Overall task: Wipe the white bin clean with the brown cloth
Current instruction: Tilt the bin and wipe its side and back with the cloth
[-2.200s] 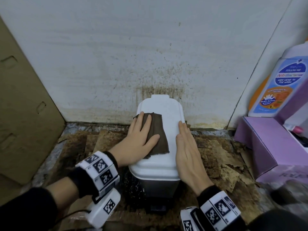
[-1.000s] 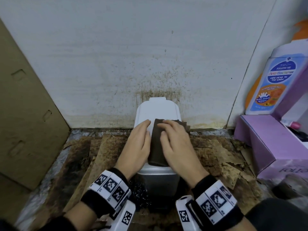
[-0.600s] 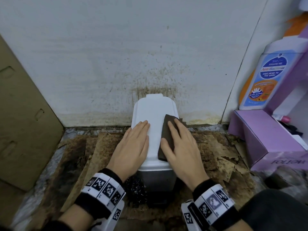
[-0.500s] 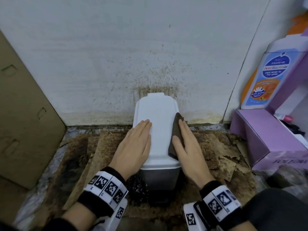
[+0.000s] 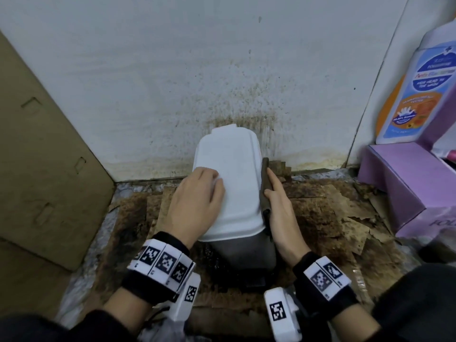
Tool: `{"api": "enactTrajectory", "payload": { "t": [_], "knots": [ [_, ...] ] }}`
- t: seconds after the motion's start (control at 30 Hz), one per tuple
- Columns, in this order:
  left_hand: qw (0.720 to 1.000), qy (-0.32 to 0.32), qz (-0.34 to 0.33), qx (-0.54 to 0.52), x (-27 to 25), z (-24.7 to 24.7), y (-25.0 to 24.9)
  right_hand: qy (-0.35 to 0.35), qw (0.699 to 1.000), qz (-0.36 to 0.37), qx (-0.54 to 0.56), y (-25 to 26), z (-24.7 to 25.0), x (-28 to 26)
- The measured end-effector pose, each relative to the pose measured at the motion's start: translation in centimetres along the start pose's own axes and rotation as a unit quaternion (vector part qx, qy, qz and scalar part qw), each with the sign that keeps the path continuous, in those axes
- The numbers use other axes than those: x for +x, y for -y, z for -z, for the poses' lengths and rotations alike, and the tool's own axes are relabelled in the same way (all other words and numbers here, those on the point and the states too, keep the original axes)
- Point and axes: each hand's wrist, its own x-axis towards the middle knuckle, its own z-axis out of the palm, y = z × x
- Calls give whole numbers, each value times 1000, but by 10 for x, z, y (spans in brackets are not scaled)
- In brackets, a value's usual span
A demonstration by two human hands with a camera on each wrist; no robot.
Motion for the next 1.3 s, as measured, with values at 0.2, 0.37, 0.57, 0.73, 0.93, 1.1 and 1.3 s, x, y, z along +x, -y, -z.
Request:
{"api": "enactTrajectory", "payload": {
  "t": [0.2, 0.37, 0.57, 0.73, 0.93, 1.1, 1.3],
  "knots": [
    [995, 2, 5, -102, 3, -9, -2, -9, 998, 17, 57, -13, -29, 1],
    [998, -2, 27, -58, 8, -9, 11, 1, 999, 16, 28, -26, -51, -7],
    [997, 33, 29, -57, 11, -8, 36, 13, 999, 17, -28, -29, -77, -9],
    [991, 91, 38, -91, 12, -4, 49, 26, 993, 33, -108, -41, -85, -6],
    [992, 73, 51, -92, 6, -4, 56, 15, 982, 30, -188, -86, -67, 1],
    [993, 71, 42, -87, 6, -3, 59, -12, 978, -34, -206, -130, -38, 3],
    [994, 68, 39, -79, 6, -5, 56, -32, 977, -82, -196, -143, -25, 4]
  ]
}}
